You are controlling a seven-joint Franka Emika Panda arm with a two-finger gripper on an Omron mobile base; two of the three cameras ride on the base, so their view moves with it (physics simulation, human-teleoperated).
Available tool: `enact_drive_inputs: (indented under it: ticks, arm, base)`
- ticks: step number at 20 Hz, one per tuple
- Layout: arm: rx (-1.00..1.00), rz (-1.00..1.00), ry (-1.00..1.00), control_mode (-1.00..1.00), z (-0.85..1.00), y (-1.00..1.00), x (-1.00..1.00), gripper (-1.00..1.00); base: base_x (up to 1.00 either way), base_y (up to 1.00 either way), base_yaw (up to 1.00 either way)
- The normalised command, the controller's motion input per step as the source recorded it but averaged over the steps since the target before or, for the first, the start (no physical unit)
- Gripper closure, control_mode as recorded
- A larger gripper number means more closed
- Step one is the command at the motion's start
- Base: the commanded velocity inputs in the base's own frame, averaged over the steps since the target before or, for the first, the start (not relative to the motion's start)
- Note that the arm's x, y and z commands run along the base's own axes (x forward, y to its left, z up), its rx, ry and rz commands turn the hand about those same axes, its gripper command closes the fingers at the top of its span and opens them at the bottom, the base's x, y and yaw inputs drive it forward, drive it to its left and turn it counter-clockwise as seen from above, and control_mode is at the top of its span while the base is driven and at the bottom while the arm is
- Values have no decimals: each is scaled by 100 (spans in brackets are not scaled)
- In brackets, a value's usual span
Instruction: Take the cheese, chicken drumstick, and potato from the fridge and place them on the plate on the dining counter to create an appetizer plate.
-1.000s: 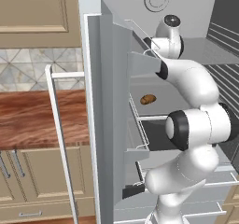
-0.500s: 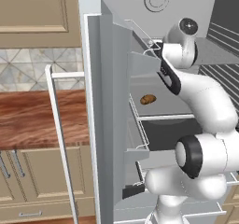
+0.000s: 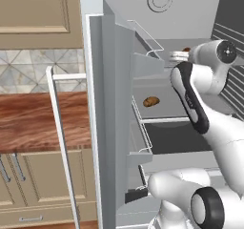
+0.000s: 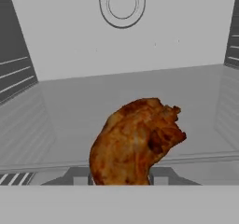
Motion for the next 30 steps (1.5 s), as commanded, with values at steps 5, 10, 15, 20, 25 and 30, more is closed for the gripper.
enact_drive_inputs:
  ticks: [5, 10, 15, 20, 25, 30]
  arm:
    - [0, -2, 0, -100, 0, -8, -100, 100]
    - [0, -4, 11, -100, -14, 0, -100, 100]
    - [0, -2, 21, -100, -49, 0, -97, 100]
    - [0, 0, 25, -100, -67, -1, -55, 100]
    - [0, 0, 6, 100, -30, 0, -25, 100]
    - [0, 0, 0, 100, 0, 0, 0, 100]
  base:
    - [0, 0, 0]
    - [0, 0, 0]
    - [0, 0, 0]
    - [0, 0, 0]
    - [-17, 0, 0]
    - [-100, 0, -1]
